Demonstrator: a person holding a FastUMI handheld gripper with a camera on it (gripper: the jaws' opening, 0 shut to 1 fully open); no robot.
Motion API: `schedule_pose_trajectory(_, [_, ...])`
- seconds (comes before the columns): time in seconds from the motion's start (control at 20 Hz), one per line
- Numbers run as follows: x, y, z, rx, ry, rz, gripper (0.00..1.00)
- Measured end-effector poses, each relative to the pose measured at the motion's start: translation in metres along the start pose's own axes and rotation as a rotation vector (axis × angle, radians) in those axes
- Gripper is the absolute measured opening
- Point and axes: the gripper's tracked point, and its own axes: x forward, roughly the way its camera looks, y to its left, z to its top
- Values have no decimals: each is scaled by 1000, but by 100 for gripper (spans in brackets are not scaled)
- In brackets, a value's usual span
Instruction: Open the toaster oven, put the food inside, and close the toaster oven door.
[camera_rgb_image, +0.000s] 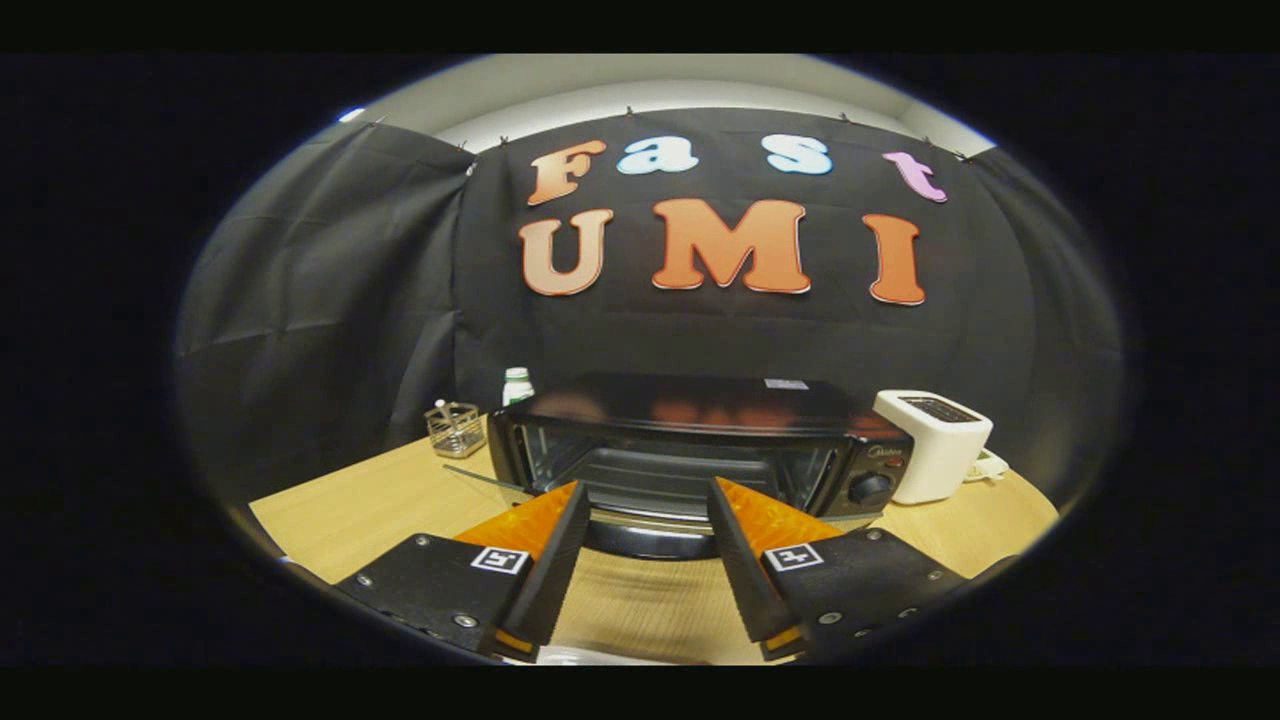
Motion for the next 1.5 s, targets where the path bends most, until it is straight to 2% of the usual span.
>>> schedule_pose_trajectory(0.2, [-20, 11, -44, 138, 113, 73, 71])
schedule_pose_trajectory(0.35, [-23, 7, -79, 210, 219, 72, 70])
schedule_pose_trajectory(0.75, [-24, 5, -130, 428, 408, 111, 66])
schedule_pose_trajectory(1.0, [-34, 2, -124, 537, 424, 138, 66])
schedule_pose_trajectory(1.2, [-76, 14, -126, 436, 418, 201, 66])
schedule_pose_trajectory(1.5, [-140, 32, -156, 299, 464, 276, 75])
